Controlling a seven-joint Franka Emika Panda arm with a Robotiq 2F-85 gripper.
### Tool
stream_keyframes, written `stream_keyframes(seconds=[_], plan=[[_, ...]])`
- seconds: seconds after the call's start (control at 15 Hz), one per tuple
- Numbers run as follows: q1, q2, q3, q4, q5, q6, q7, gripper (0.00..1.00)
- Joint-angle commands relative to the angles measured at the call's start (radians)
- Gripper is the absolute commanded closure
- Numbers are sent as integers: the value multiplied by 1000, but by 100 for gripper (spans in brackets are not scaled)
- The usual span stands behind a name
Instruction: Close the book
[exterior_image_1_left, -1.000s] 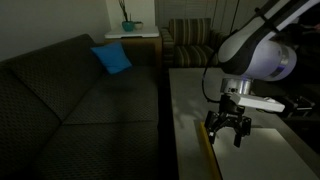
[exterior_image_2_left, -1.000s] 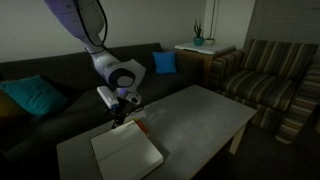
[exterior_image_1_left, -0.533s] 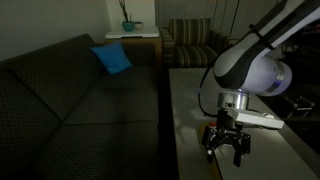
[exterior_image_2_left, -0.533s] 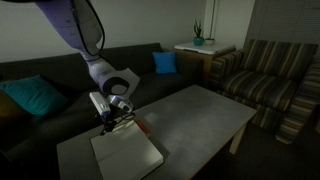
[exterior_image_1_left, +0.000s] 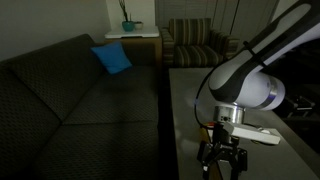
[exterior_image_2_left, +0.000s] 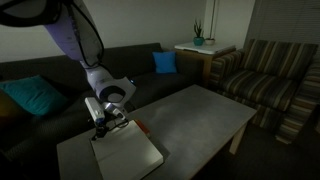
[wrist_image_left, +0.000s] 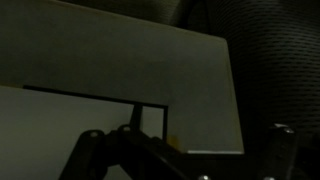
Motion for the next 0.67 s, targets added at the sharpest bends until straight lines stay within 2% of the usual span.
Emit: stream_keyframes(seconds=[0.0,0.53,0.6], plan=[[-6,7,24,7,41,-56,-28,0],[8,6,41,3,100,-100,-45,0],[34,6,15,12,136,-119,-64,0]])
